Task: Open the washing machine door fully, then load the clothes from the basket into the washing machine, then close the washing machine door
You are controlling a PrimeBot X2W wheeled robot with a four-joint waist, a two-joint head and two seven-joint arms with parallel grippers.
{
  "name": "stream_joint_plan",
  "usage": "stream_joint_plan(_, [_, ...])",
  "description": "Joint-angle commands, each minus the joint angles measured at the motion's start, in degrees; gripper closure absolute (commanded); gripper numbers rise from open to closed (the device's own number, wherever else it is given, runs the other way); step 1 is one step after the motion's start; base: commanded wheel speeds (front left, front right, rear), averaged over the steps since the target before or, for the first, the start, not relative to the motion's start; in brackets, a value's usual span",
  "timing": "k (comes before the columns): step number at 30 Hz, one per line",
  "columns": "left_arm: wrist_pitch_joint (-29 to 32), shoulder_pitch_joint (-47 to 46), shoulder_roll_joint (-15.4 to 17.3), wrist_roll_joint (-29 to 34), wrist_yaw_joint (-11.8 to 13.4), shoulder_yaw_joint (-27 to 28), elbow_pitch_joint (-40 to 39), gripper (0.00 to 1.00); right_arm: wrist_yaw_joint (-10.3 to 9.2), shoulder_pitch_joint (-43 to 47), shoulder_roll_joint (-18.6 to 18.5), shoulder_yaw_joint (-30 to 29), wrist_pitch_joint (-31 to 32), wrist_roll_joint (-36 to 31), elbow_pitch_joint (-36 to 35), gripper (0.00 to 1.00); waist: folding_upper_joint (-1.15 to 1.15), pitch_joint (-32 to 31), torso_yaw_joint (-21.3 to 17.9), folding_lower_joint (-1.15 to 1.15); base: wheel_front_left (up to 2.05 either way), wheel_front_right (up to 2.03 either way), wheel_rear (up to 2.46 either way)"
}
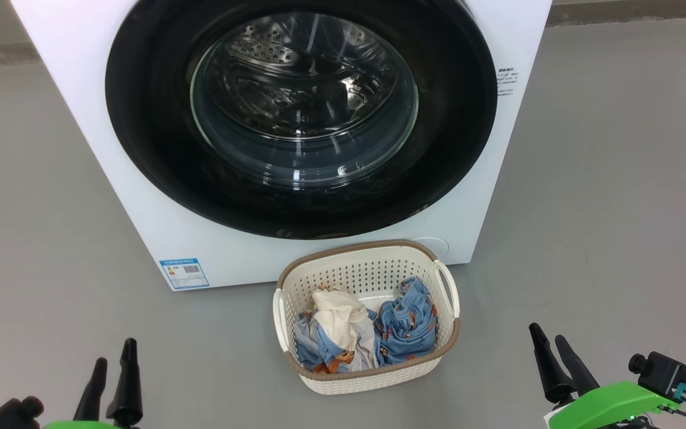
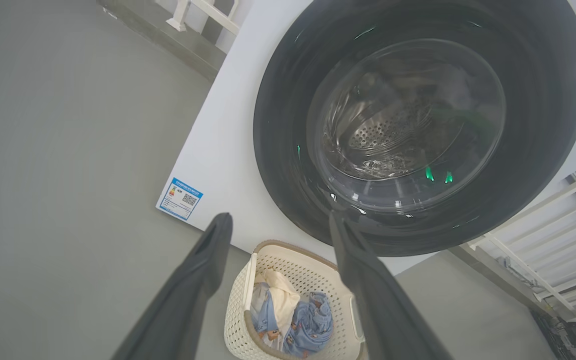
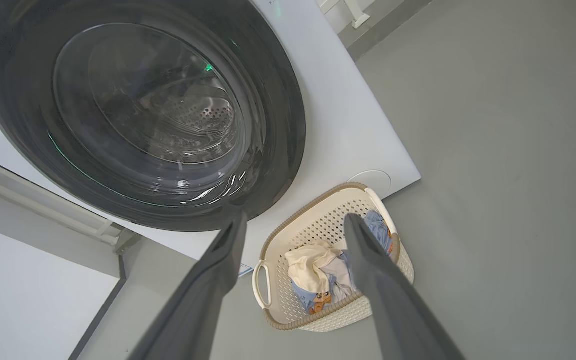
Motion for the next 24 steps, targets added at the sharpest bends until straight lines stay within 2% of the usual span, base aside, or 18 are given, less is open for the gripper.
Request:
stream_joint_plan(1, [-0.87, -0.74, 1.45, 1.63, -0.11, 1.11, -1.83, 0.0, 0.06, -2.64, -0.92, 1.28, -0.95, -1.74, -1.11, 0.0, 0.0, 0.06, 0.0, 0.0, 0.0, 0.0, 0.0])
stream_joint_plan(24, [-4.75, -0.37, 3.15, 15.04, -0.14, 0.5, -3.42, 0.0, 0.07, -3.55, -2.18, 2.8, -4.8, -14.56, -0.37, 0.0, 0.0, 0.36, -0.29, 0.0, 0.0, 0.0, 0.0])
